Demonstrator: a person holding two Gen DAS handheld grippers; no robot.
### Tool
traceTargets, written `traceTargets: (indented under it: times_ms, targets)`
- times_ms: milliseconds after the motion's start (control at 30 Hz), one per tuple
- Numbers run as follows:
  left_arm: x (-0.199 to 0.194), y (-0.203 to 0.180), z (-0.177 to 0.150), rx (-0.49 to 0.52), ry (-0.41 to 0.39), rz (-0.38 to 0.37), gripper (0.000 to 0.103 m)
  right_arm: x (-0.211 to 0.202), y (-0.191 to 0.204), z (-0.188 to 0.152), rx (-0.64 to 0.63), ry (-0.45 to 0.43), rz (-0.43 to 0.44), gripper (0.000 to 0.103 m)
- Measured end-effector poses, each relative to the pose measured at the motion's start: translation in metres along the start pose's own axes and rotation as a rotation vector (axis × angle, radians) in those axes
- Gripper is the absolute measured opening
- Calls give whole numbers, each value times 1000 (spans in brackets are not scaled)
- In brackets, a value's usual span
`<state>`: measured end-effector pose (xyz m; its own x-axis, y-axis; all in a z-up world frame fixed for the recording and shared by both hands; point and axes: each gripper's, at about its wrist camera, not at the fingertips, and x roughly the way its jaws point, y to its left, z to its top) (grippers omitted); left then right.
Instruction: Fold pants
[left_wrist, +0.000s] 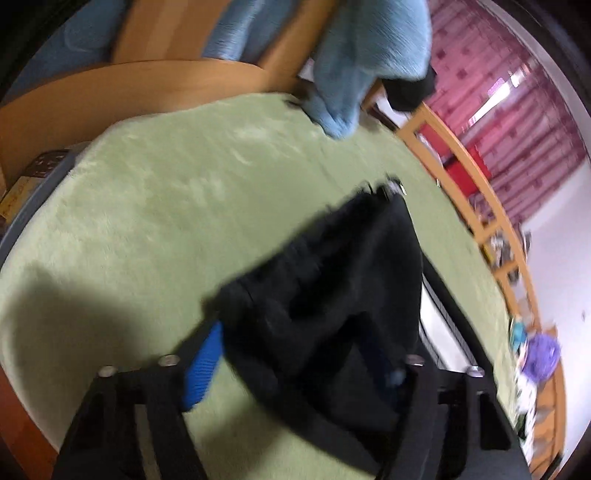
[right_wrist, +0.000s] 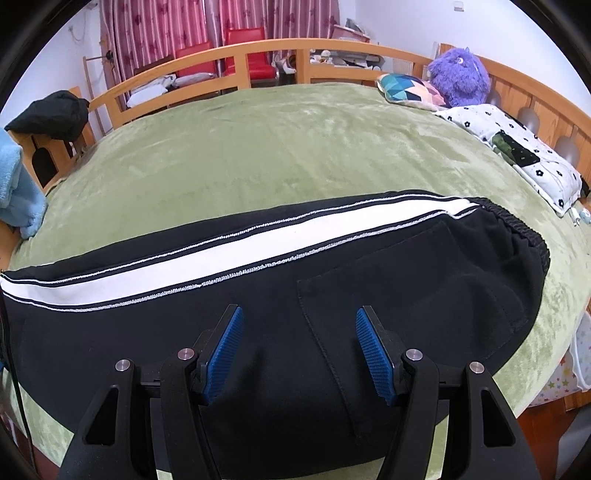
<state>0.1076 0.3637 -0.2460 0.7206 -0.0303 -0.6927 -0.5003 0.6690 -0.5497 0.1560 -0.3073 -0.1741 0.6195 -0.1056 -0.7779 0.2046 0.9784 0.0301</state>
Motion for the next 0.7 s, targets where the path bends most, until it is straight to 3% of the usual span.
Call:
traceTargets:
  times_ms: [67, 167, 233, 300, 367, 400, 467, 600, 700]
  targets:
    - [4, -2, 6, 6, 16, -25, 35, 2, 5, 1, -12, 0, 2, 63]
    - [-8, -21, 12, 100, 4, -7, 25, 4, 12, 3, -29, 2, 3, 63]
    - [-24, -22, 19, 101, -23, -33, 25, 2, 14, 3, -36, -8, 6, 62]
    - [-29, -20, 26, 95, 0, -35, 25, 0, 14, 2, -36, -16, 9, 62]
    - [-23, -17, 28, 81, 25, 9, 32, 0, 9, 0, -31, -17, 7, 63]
    - [-19, -17, 26, 76, 43, 73, 35, 1, 6, -1, -24, -12, 5, 63]
    - [-19, -22, 23, 109, 45, 130, 34, 1, 0, -4, -9, -3, 2, 62]
    - [-38, -28, 17, 114, 14, 68, 35, -2, -19, -8, 41, -6, 3, 63]
    - [-42, -32, 9, 154, 6, 80, 36, 2, -27, -11, 59, 3, 5, 63]
